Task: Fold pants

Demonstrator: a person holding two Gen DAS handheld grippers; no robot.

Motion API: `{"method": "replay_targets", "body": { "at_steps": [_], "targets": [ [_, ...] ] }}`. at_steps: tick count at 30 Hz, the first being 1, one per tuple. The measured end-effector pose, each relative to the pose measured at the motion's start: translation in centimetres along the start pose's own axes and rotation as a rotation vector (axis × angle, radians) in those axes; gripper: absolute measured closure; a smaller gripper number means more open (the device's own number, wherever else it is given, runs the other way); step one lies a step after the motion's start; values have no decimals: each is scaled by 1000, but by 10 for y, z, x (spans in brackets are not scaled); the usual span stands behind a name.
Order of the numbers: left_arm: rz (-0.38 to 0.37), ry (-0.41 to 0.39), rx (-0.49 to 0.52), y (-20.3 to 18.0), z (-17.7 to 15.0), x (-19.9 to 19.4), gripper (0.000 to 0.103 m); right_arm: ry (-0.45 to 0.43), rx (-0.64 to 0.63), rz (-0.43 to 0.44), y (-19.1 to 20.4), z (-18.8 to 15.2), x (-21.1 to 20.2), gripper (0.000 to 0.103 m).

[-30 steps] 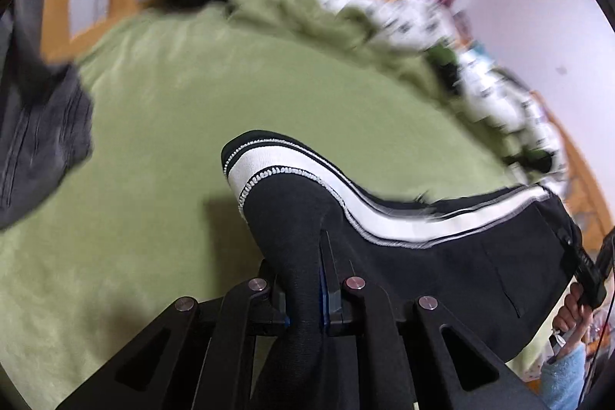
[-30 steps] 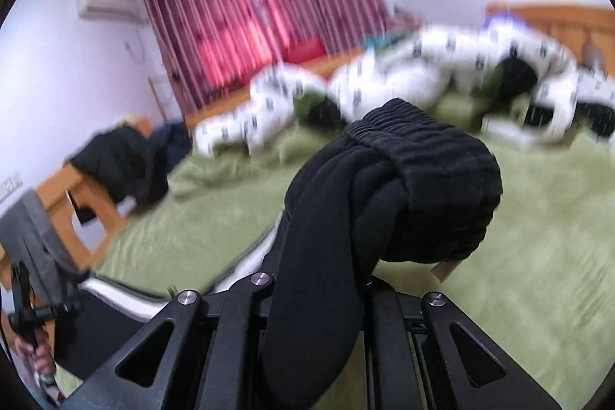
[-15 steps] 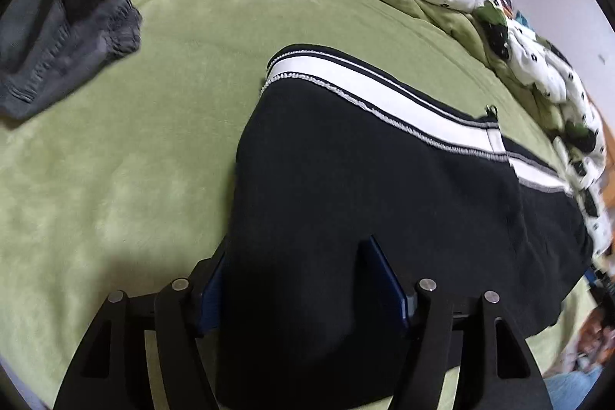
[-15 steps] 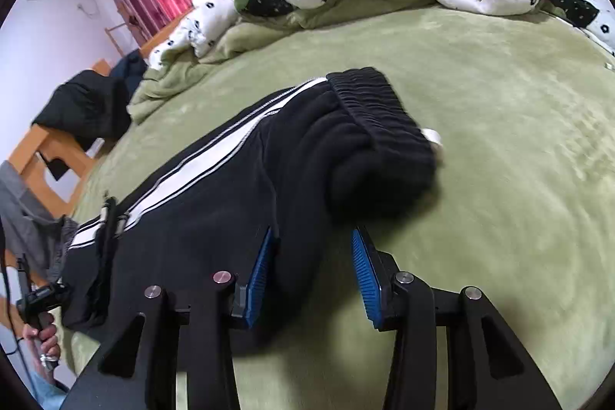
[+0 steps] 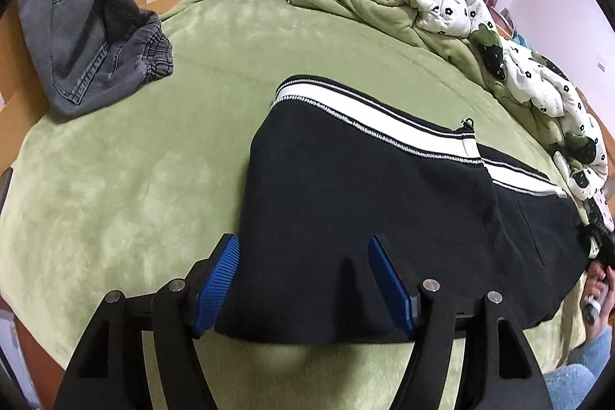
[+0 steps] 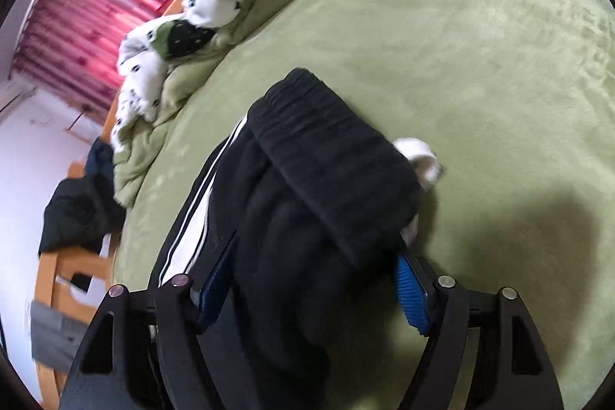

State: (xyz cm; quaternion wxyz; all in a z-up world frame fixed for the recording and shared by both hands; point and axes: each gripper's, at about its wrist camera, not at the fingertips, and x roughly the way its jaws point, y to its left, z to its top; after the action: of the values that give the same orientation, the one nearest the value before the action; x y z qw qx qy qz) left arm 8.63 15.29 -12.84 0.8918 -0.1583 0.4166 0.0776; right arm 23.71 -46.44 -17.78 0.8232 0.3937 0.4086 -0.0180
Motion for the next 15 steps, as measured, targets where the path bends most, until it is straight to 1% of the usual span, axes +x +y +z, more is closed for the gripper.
{"method": "replay_targets", "body": {
  "at_steps": [1, 2, 3, 4, 5, 6, 7, 8, 10, 11, 12, 15],
  "targets": [
    [2, -5, 0, 1, 0, -2, 35, -43, -8, -20, 6, 4, -4, 50],
    [-2, -18, -1, 0, -1, -6, 35, -111, -64, 4, 17, 8, -15, 53],
    [-12, -29, 3, -1, -1, -9, 35, -181, -165, 29, 33, 10, -29, 53],
    [-20, -36, 7, -2, -1, -11, 35, -241, -276, 34, 48, 6, -40, 53],
    [-27, -40, 15, -3, 1, -12, 35, -315, -427, 19, 66, -2, -51, 53],
    [-28, -38, 21, -4, 2, -12, 35, -348, -525, -3, 75, -9, -54, 51],
    [-28, -33, 25, -5, 3, -11, 35, -345, -586, -36, 77, -13, -52, 47],
    [-32, -26, 24, -5, 3, -10, 35, -291, -604, -80, 72, -12, -44, 45],
    [-29, -16, 10, -1, 1, -9, 35, -159, -545, -113, 50, -6, -27, 45],
    [-26, -20, -2, 2, 0, -10, 35, -95, -492, -131, 35, -4, -19, 45],
    [-26, -29, -26, 8, -4, -14, 35, -62, -442, -143, 17, -6, -18, 45],
    [-68, -19, -74, 26, -13, -21, 35, -77, -428, -152, -1, -17, -33, 44]
  ]
}}
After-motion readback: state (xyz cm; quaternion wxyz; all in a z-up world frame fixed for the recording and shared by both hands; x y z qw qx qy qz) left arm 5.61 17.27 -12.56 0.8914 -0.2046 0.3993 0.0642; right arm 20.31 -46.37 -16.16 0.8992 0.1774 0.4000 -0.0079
